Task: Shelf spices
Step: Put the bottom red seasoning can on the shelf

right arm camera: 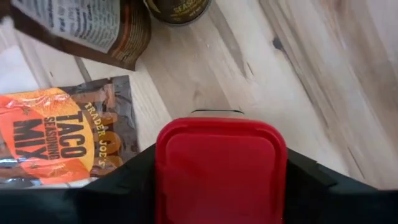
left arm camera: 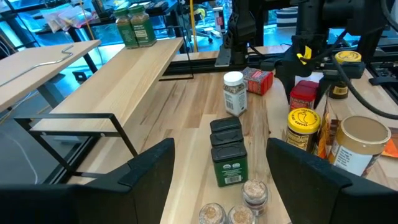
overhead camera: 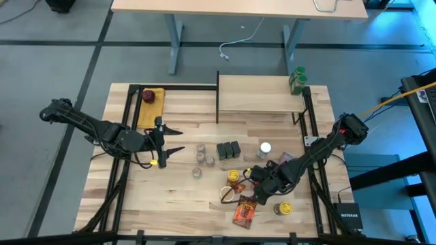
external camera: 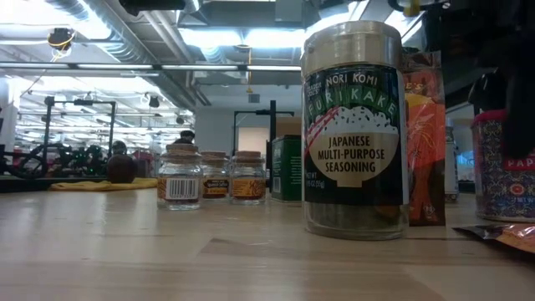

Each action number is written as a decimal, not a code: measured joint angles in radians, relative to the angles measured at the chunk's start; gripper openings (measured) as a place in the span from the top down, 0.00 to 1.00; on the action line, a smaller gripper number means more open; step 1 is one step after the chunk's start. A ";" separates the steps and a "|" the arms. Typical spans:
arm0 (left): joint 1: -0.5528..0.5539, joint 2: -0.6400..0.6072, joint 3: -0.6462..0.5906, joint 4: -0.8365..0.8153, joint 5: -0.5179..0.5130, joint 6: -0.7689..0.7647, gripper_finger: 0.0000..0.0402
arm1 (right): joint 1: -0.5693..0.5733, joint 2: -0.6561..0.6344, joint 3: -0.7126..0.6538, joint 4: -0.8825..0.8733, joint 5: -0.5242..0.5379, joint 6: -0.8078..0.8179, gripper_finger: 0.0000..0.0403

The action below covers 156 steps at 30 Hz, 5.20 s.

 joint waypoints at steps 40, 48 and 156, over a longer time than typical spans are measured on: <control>0.000 0.000 0.000 -0.021 0.000 -0.007 0.38 | -0.651 -0.095 0.746 -0.828 0.335 -0.405 0.47; 0.000 0.000 0.000 -0.022 0.000 -0.008 0.38 | -0.906 -0.089 0.746 -0.582 0.176 -0.564 0.47; 0.022 0.000 0.000 -0.023 0.000 -0.009 0.38 | -0.943 -0.004 0.103 0.146 0.880 -0.316 0.19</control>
